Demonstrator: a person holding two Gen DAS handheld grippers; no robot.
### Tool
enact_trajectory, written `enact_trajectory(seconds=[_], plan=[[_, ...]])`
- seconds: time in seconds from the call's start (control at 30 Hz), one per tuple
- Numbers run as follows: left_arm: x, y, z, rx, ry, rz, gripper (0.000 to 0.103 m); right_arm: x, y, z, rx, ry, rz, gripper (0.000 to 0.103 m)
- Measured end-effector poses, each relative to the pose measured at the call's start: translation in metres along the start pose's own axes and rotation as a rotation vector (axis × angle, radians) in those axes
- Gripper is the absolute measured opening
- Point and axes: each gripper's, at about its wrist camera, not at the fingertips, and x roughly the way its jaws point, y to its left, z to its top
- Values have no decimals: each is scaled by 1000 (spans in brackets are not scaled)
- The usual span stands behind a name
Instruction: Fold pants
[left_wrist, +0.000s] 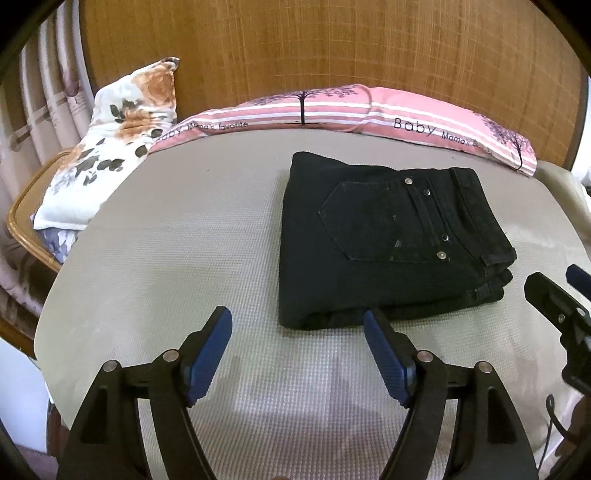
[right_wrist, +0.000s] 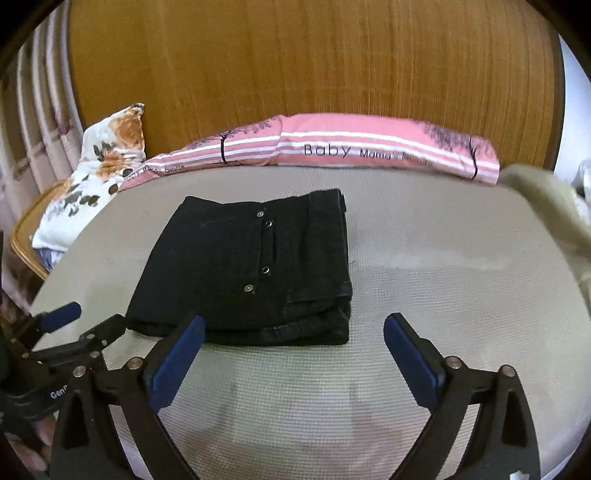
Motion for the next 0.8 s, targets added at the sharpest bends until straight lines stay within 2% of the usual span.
enact_trajectory(seconds=[0.33,0.8], plan=[[-5,-4,-7,-1,-6,7,74,-7,14,-7,-51,-7,22,100],[-3,-5,-14,-5,-2,15,74,-3,10,-10,-22,8,40,100]])
